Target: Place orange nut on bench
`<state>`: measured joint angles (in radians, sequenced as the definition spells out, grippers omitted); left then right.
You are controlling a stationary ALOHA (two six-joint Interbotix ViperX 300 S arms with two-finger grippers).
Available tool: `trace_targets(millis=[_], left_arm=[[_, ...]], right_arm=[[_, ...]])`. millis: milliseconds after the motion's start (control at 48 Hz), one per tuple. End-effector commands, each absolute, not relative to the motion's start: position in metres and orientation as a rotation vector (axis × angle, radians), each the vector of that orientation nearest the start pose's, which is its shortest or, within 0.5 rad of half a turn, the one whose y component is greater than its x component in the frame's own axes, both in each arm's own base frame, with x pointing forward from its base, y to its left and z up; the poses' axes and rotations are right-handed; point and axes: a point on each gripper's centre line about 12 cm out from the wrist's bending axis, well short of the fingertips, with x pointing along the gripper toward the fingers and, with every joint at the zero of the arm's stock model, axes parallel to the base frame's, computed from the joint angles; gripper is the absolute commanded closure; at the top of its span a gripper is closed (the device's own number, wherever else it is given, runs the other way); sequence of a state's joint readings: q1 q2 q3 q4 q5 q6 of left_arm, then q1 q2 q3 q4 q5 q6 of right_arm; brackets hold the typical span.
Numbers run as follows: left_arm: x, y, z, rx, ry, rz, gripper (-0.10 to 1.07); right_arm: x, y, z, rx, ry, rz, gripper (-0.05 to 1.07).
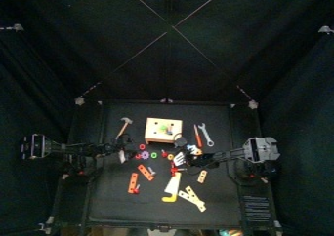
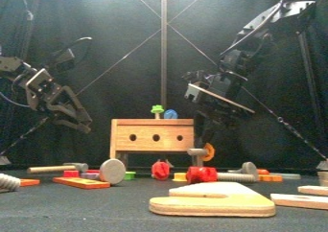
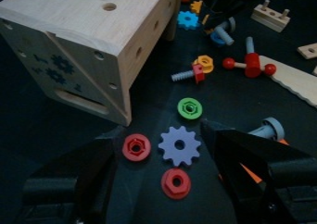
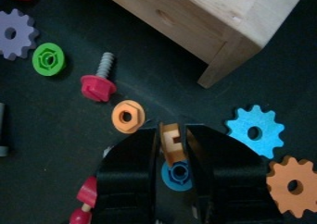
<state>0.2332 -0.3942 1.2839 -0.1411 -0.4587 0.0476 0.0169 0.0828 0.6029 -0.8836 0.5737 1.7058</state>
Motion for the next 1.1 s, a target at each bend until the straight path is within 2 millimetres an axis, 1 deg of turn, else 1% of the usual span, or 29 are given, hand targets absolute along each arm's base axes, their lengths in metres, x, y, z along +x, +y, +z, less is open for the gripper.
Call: trace_targets(millis=[0, 83, 229, 312, 396, 542, 604, 792, 896, 1021, 1083], left_arm=[[0.231, 0.063, 0.148, -0.113, 0.408, 0.310, -0.01], [0.230, 0.063, 0.148, -0.116, 0.406, 0.311, -0.01], [0.231, 0.063, 0.148, -0.116, 0.406, 0.309, -0.01], [0.231, 0.063, 0.149, -0.116, 0.405, 0.309, -0.01], [0.231, 0.063, 0.149, -0.116, 0.405, 0.309, -0.01], [0.231, 0.062, 0.149, -0.111, 0.405, 0.308, -0.01], [0.231, 0.062, 0.148, -0.113, 0.407, 0.308, -0.01], [0.230, 0.063, 0.148, -0.112, 0.407, 0.309, -0.01], [0.230, 0.063, 0.148, -0.110, 0.408, 0.309, -0.01], [0.230, 0.063, 0.148, -0.110, 0.408, 0.309, -0.01], [0.230, 0.063, 0.147, -0.110, 0.410, 0.309, -0.01]], right_arm=[[0.373, -0.043, 0.163, 0.588, 0.724, -0.779, 0.48], [0.375, -0.043, 0.173, 0.580, 0.697, -0.763, 0.48], [0.378, -0.044, 0.201, 0.544, 0.620, -0.725, 0.48], [0.381, -0.046, 0.218, 0.496, 0.568, -0.698, 0.48], [0.383, -0.052, 0.233, 0.454, 0.520, -0.689, 0.48], [0.392, -0.076, 0.259, 0.383, 0.429, -0.697, 0.48], [0.396, -0.084, 0.264, 0.354, 0.407, -0.700, 0.48], [0.421, -0.112, 0.289, 0.258, 0.316, -0.670, 0.48], [0.434, -0.125, 0.296, 0.238, 0.288, -0.634, 0.48], [0.449, -0.143, 0.291, 0.239, 0.285, -0.599, 0.48], [0.453, -0.150, 0.288, 0.237, 0.288, -0.597, 0.48]])
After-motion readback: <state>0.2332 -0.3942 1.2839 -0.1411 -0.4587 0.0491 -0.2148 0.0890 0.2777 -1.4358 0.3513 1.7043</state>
